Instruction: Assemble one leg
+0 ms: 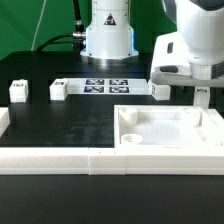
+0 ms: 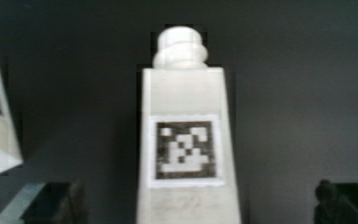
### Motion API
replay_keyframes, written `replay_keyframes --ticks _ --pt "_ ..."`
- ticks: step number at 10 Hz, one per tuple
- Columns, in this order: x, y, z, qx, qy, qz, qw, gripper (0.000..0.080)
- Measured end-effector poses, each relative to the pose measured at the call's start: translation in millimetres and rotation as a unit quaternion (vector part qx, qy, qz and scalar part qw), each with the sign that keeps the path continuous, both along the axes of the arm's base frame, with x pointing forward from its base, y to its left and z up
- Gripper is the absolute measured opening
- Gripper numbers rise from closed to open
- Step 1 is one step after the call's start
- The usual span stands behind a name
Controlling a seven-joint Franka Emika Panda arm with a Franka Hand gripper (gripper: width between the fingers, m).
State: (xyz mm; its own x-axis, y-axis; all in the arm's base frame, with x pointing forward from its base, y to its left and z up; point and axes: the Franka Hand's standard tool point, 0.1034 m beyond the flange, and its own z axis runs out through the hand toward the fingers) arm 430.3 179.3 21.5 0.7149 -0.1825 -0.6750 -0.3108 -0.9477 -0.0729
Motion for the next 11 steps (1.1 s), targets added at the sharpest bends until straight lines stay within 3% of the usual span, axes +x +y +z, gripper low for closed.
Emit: replay_keyframes --ticks 5,7,8,9,11 --pt "-9.8 4.9 -8.1 -0.004 -0.004 0.003 1.000 0.0649" --pt "-9.6 4.7 -8.1 -0.004 -0.004 0.003 1.000 0.0386" --pt "-9.6 4.7 -8.2 -0.003 -0.004 0.003 1.000 0.0386" --pt "-9.6 4.7 -8.1 -0.003 -0.004 0.003 1.000 0.0290" --pt "-9.6 4.7 -8.1 -0.003 -0.004 0.003 1.000 0.0290"
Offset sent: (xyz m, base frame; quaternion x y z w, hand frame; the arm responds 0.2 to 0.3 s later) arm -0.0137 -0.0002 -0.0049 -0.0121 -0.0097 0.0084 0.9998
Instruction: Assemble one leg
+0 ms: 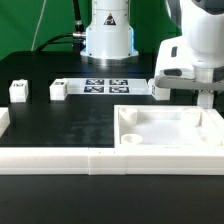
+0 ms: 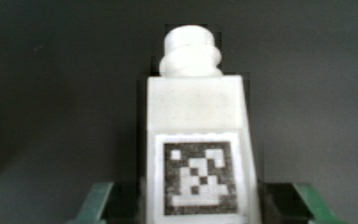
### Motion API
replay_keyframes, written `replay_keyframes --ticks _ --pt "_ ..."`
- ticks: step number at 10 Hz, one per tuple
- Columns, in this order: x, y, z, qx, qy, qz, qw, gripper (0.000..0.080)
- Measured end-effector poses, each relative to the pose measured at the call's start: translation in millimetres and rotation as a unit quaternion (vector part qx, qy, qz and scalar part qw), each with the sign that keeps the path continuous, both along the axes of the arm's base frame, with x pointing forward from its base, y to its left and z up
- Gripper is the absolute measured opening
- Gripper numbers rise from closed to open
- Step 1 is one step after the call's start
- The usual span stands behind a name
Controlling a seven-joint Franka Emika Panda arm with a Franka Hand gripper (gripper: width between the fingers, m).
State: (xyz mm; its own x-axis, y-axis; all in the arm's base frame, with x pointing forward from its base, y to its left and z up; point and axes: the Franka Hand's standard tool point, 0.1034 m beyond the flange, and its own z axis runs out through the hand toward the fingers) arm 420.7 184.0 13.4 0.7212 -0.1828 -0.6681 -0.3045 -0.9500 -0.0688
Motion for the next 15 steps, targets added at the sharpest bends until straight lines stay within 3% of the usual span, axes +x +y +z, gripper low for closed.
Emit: replay_keyframes --ticks 3,4,9,10,11,15 --pt "1.6 -2.5 1.6 0.005 0.000 0.005 1.000 0.0290" --pt "8.7 -10.7 10.1 0.009 0.000 0.003 1.000 0.0290" --pt "31.0 -24.6 81.5 0.014 -0.029 -0.006 0.999 0.0291" --pt "28.5 -24.5 75.9 0.011 -0.032 -0.007 0.999 0.0291" --pt "37.8 -22.1 70.6 0.005 -0.069 -0.013 0.998 0.0291" --pt "45.7 -19.1 71.7 -0.030 -0.238 -0.025 0.970 0.0291"
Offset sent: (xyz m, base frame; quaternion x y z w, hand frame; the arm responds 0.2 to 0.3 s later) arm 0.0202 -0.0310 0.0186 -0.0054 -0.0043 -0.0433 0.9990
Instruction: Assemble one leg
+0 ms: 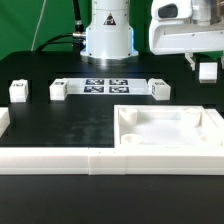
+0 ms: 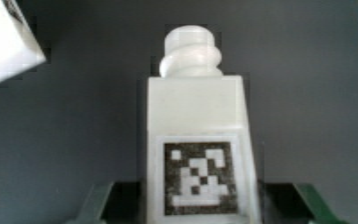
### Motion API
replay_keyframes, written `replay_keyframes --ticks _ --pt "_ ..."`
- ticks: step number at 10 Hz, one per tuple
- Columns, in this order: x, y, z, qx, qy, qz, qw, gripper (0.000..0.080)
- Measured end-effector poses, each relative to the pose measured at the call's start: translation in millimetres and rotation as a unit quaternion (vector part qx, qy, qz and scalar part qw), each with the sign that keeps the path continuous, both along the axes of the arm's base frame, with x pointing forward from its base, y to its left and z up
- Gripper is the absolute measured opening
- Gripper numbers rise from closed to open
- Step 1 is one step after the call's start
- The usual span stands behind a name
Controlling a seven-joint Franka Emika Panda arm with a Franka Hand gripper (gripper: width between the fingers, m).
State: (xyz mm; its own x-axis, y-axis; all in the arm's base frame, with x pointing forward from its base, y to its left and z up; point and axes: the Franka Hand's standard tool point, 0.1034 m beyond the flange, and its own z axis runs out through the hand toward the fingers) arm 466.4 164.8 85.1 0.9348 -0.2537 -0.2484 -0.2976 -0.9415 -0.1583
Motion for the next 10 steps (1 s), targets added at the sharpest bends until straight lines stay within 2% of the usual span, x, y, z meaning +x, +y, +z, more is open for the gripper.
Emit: replay_keyframes --ticks 1,2,5,7,8,9,10 --pt "2.3 -8.6 0.6 -0.006 -0.025 0.002 1.000 0.0291" --pt "9.0 -13.3 7.6 -0.018 -0.067 0.008 0.998 0.0291" --pt "10.8 -26.3 35.4 -0.040 -0.170 0.024 0.984 0.0291" --pt "20.9 -26.0 52.0 -0.047 -0.270 0.020 0.962 0.0291" --pt "15.4 -20.1 49.0 -0.045 -0.301 0.020 0.952 0.0291" --pt "10.9 -20.9 43.5 -0.047 -0.279 0.030 0.959 0.0291" --pt "14.0 -21.9 45.6 -0.046 -0.280 0.025 0.959 0.0291"
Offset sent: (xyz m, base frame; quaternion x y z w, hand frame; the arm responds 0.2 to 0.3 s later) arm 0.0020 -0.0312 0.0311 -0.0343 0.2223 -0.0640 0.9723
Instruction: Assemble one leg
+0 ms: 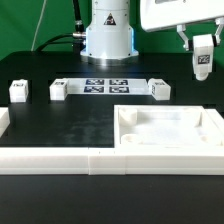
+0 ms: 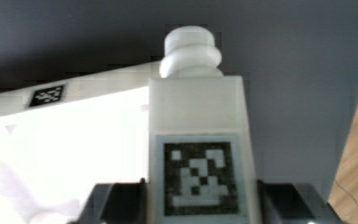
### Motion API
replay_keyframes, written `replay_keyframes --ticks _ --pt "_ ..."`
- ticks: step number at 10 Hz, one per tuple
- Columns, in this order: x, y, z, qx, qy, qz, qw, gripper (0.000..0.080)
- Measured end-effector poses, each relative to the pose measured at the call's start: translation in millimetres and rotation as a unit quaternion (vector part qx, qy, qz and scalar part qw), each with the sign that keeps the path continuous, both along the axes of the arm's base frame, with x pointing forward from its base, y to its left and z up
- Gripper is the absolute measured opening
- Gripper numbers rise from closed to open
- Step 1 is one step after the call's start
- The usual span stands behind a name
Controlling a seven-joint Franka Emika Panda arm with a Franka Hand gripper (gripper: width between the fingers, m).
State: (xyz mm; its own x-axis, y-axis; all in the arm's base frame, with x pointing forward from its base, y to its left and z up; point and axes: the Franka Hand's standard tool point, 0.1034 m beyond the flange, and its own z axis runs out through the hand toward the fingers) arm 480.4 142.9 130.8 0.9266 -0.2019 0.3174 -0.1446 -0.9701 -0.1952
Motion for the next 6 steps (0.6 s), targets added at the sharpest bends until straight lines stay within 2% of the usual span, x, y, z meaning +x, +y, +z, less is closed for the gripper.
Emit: replay_keyframes --ticks 2,4,6 --pt "-0.7 -0.8 -2.3 -0.002 0.001 0.004 1.000 0.0291" --pt "15.6 -16.4 -12.7 -0.031 -0.009 0.062 0.998 0.0291" --pt "33.1 -21.5 -10.1 -0.045 -0.017 0.093 0.994 0.0291"
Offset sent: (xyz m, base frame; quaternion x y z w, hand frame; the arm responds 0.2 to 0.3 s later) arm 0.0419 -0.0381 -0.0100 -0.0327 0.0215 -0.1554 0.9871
